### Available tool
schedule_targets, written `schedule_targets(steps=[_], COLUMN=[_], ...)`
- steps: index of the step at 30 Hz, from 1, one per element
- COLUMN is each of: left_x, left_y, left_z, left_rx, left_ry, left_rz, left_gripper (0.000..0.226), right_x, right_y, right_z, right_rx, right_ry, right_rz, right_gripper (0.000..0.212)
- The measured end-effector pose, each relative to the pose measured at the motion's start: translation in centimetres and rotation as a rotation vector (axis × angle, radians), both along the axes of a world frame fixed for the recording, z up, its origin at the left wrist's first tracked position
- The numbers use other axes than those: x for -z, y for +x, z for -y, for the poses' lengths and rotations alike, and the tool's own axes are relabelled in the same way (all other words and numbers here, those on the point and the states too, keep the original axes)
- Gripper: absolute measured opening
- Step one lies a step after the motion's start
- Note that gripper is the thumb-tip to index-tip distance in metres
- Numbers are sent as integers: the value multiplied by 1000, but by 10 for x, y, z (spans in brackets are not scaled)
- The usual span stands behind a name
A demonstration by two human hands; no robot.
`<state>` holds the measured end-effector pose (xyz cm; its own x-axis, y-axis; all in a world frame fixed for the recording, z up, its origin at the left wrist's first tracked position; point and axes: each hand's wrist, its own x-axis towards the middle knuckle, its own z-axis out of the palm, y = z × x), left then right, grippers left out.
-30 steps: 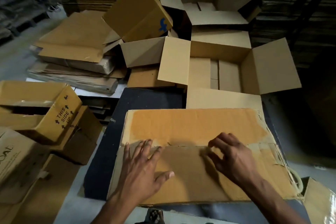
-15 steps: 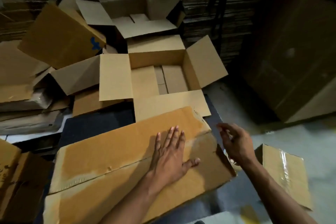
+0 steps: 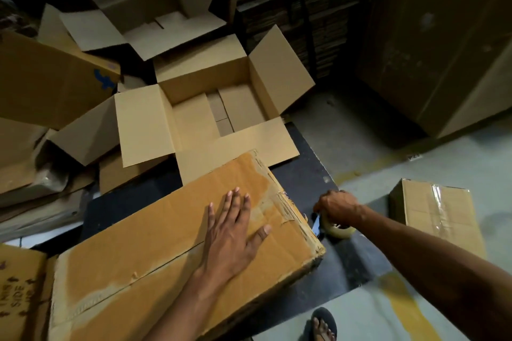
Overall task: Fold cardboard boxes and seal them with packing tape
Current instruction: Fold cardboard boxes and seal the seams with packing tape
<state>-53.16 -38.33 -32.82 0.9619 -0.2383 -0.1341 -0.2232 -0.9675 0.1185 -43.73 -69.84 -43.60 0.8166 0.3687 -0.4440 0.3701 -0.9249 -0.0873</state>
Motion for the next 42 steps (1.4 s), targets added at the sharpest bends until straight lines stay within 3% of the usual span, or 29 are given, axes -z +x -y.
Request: schedule_targets(steps=[3,8,12,15,17,22,26,28,29,32,34,36,38,40,42], left_x=[-1,-6,-9,-16,-24,-21,-26,-41,-54,-104,-136,-156,-168,-169,-166], left_y=[2,8,14,28,34,0,-41,-50,-52,-52,-48,-51,-61,-74,-86], left_z=[7,29,63,82,76,-17,-85,-103,-108,-112,-115,-123,-132,-142,-152], left_rx=[-34,-58,-34,12,56,22,-78,-158,-235,-537,-676,-720,-762,-792,-852], left_ry=[8,36,50,-31,-42,44,28,-174,-366,-1032,-1359,-1499,-1490,-1482,-1597], left_rz=[7,3,-14,15,-67,-68,-177,-154,-108,-6,-81,-165,-194,-183,-154], left_gripper=[91,92,86,72,75,97,109,113,108,66,67,77,76,62,46], right_x=[-5,-73,-169,-228,-248,-255,-250,-247,-246,-249,-254,-256,-253,-252,-254], right_y=[-2,7,17,12,5,-15,-35,-43,-46,-55,-64,-70,-73,-77,-80], right_z=[14,42,37,13,-10,-63,-102,-124,-135,-171,-197,-221,-242,-258,-271], right_rx=[184,560,629,634,659,661,599,501,429,200,25,-177,-316,-360,-398], right_ry=[34,458,718,971,1069,1125,1103,1016,944,764,695,548,385,321,315], right_rz=[58,266,400,250,119,-79,-67,30,92,207,225,330,449,494,497], right_gripper=[24,26,33,37,45,67,73,73,74,78,76,75,76,77,78])
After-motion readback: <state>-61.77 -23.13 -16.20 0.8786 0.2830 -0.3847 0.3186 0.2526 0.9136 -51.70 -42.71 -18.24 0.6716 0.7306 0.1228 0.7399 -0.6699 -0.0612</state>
